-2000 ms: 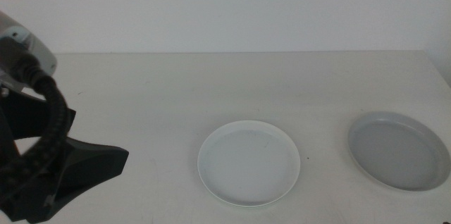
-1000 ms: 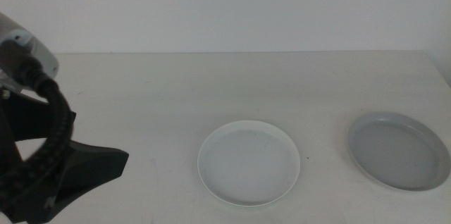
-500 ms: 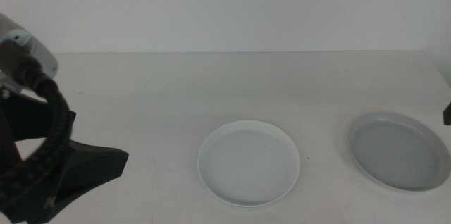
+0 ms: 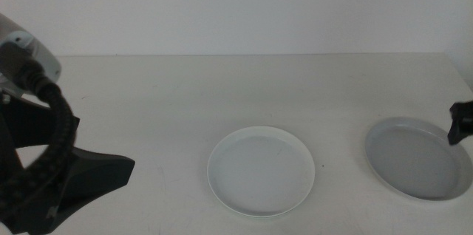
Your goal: Stack the three bowls on top of each other.
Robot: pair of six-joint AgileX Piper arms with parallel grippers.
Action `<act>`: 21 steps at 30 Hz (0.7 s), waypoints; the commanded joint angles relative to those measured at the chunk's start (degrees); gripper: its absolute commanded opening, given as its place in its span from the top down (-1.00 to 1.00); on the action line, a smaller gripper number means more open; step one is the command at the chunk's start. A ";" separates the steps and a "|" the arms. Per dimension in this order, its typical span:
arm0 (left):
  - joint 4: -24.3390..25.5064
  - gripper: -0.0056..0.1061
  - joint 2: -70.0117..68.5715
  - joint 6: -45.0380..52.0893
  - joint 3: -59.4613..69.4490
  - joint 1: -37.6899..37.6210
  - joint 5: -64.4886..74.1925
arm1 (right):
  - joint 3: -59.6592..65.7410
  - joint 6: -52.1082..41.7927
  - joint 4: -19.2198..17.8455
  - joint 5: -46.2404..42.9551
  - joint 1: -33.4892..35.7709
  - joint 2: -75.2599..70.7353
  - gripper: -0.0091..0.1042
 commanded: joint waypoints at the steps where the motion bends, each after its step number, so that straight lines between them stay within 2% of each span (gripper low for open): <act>1: -0.99 -0.99 -0.25 -0.32 -1.61 -0.41 -3.58 | -1.91 -2.47 -0.19 -2.38 -0.62 0.35 -0.27; 6: -0.99 -0.99 -0.25 -0.32 -1.61 -0.41 -3.58 | -1.91 -4.79 -0.92 -6.68 -0.69 5.04 -0.03; 18: -0.99 -0.99 -0.25 -0.32 -1.61 -0.41 -3.58 | -1.91 -5.23 -1.85 -7.97 -0.69 8.67 0.56; 21: -0.99 -0.99 -0.25 -0.32 -1.61 -0.41 -3.58 | -1.91 -5.65 -1.85 -7.44 -0.69 8.64 0.77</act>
